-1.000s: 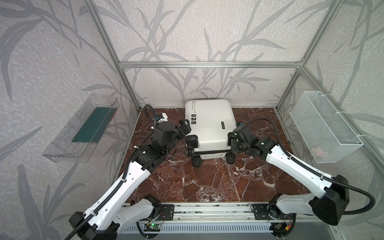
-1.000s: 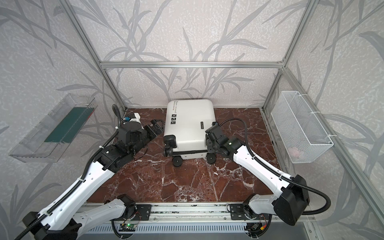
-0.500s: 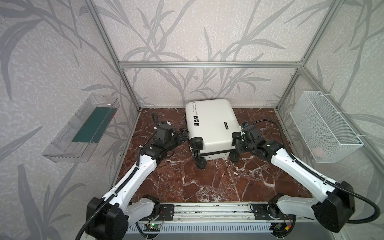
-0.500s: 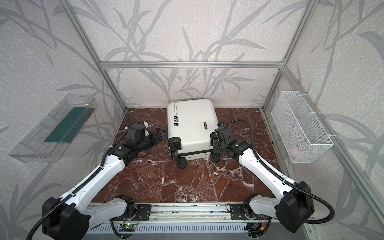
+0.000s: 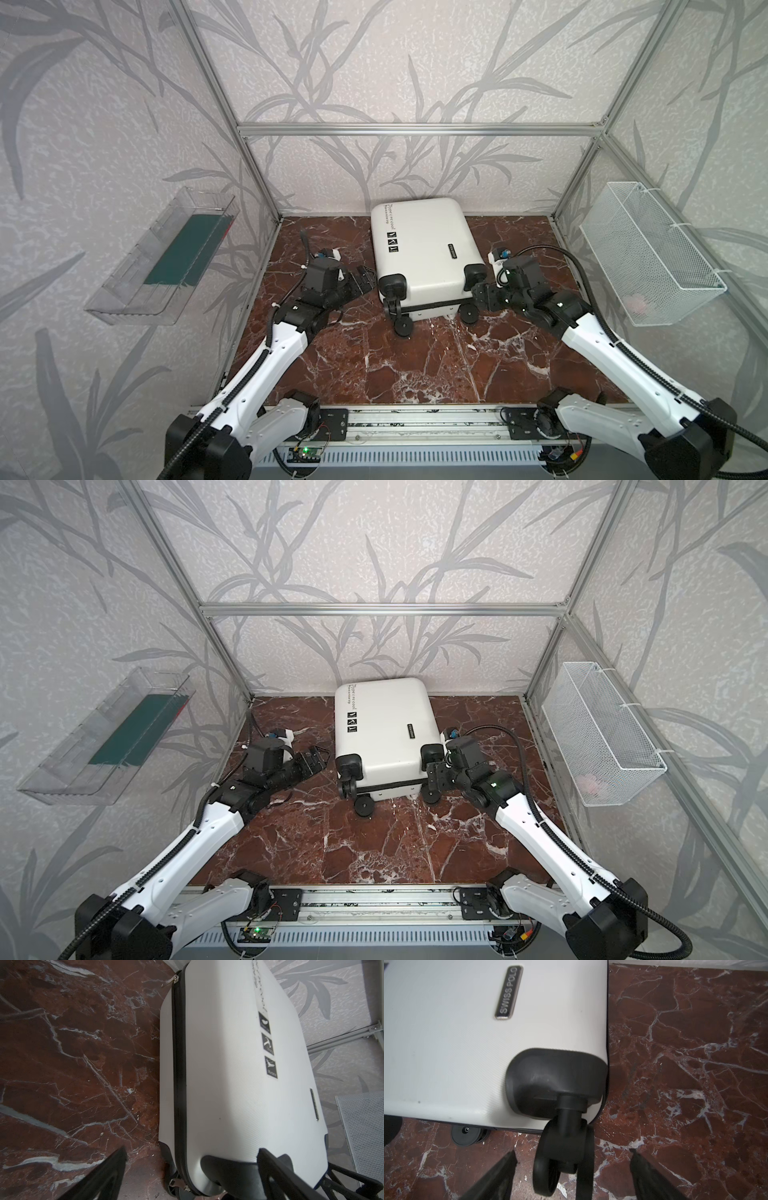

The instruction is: Pack the luggage

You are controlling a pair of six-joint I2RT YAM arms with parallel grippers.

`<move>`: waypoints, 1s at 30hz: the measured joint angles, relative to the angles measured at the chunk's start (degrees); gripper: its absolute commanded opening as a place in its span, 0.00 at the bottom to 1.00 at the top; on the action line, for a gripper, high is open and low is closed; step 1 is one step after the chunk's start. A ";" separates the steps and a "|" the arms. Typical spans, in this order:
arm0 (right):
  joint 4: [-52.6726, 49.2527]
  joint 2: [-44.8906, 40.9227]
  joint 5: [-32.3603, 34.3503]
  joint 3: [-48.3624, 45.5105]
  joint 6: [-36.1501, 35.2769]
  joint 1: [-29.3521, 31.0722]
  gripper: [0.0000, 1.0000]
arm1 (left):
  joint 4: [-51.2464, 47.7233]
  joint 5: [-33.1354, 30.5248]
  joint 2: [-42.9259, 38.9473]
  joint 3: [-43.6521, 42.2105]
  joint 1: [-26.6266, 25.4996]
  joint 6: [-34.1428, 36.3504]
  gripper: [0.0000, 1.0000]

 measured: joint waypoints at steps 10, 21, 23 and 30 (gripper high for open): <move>2.12 2.19 -3.08 -4.04 0.37 -0.02 0.53 | 0.04 -0.33 -0.44 -5.11 0.02 0.98 0.99; 1.64 2.27 -4.02 -2.91 1.20 -0.02 0.04 | 7.08 -2.14 1.90 -14.05 0.04 1.46 0.99; 0.72 2.27 -3.98 -1.86 1.20 -0.02 0.01 | 8.70 -2.58 3.19 -15.21 0.04 1.62 0.98; -0.17 2.43 -3.41 0.61 0.98 -0.02 0.00 | 12.20 -2.86 7.58 -16.33 0.04 2.84 0.96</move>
